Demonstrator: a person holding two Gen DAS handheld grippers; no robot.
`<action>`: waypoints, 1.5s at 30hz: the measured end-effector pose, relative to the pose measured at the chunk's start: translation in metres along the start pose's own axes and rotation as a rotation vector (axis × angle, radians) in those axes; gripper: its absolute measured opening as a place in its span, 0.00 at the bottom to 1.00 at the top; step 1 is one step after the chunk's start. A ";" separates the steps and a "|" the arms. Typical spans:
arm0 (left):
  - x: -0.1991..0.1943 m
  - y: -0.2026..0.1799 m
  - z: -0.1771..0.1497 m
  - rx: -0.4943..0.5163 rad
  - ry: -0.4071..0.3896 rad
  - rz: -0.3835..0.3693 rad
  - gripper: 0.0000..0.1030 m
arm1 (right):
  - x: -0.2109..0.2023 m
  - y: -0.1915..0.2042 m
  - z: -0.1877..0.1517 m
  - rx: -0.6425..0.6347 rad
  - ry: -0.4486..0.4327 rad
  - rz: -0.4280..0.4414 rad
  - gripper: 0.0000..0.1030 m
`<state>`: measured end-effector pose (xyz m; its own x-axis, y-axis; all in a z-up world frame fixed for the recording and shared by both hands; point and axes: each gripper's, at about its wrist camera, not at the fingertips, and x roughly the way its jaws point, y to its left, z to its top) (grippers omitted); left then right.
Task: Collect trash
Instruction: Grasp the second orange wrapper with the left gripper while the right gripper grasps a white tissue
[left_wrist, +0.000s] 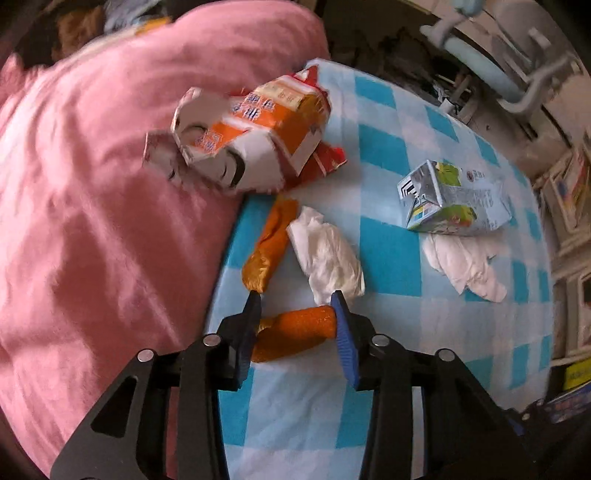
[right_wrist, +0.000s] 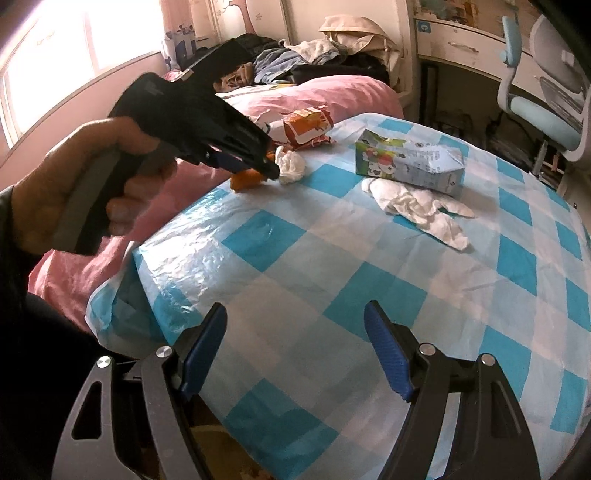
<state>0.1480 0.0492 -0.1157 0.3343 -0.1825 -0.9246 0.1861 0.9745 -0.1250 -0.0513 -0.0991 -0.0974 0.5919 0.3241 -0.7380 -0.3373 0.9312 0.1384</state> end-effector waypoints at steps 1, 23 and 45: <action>0.001 -0.003 -0.001 0.018 0.000 0.009 0.40 | 0.002 0.001 0.001 -0.002 0.002 0.002 0.71; -0.055 0.023 -0.008 -0.089 -0.138 -0.050 0.19 | 0.025 0.012 0.019 -0.009 0.011 0.001 0.71; -0.077 0.041 0.014 -0.207 -0.254 -0.111 0.18 | 0.127 0.009 0.119 -0.071 0.048 0.004 0.38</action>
<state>0.1430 0.1010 -0.0444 0.5465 -0.2901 -0.7856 0.0513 0.9479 -0.3144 0.1079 -0.0294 -0.1115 0.5550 0.3180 -0.7687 -0.3918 0.9151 0.0957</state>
